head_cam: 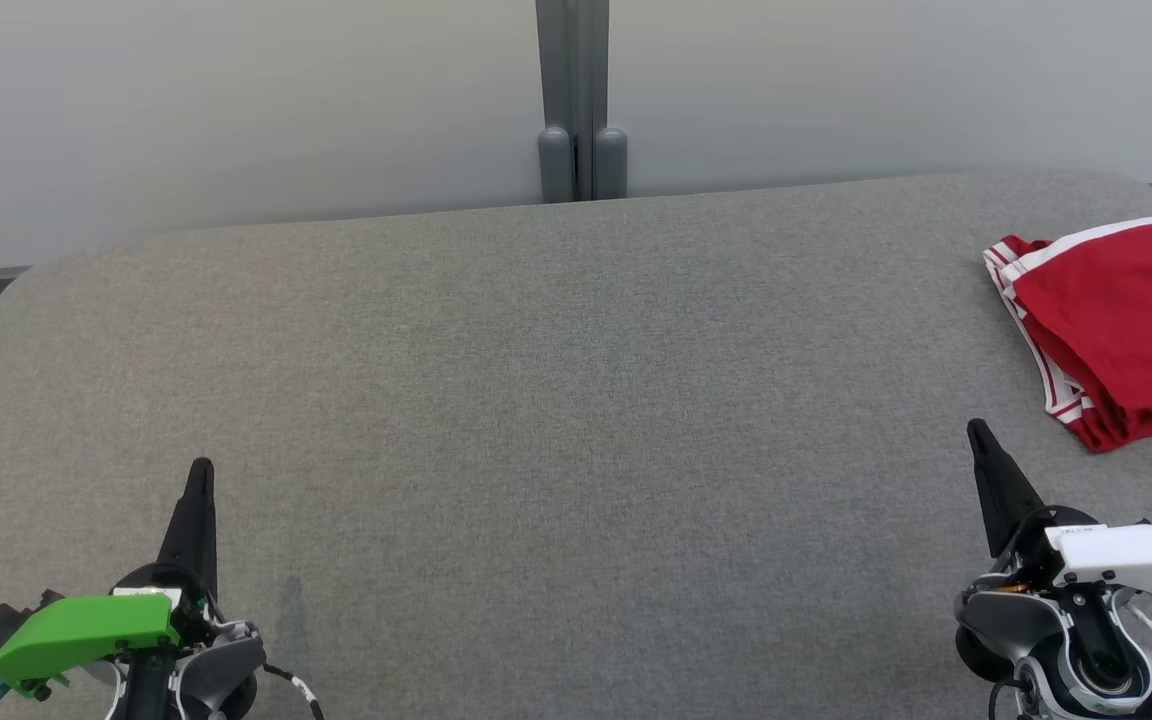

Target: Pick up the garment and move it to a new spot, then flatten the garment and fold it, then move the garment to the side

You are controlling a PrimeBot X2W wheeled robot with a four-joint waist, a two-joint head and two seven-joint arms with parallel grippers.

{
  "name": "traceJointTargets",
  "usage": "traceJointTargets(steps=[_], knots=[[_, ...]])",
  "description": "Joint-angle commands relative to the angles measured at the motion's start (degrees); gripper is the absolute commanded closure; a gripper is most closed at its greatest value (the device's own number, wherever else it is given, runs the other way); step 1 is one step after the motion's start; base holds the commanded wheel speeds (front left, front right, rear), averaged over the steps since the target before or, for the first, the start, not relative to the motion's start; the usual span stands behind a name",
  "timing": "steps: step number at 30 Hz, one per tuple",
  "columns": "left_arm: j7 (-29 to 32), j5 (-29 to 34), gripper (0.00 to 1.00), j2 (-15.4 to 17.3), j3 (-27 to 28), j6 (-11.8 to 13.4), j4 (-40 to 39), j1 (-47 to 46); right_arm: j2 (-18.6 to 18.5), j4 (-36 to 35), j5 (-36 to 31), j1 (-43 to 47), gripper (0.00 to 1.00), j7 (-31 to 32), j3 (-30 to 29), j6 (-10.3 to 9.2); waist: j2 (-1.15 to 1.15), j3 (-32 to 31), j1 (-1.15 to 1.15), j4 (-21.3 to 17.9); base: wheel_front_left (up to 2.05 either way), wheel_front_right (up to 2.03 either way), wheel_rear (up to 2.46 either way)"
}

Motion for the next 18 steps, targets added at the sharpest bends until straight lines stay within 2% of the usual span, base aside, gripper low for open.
traceJointTargets(steps=[1,18], knots=[[0.1,0.3,1.0,0.0,0.3,-0.3,0.0,-0.8,0.0,0.1,0.2,-0.3,1.0,0.2,-0.1,0.04,0.0,0.0,0.0,0.0,0.0,0.0,0.0],[0.3,0.4,1.0,-0.1,0.5,-0.3,0.1,-0.8,0.0,0.1,0.2,-0.3,1.0,0.2,-0.1,0.04,0.0,0.0,0.0,0.0,0.0,0.0,0.0]])
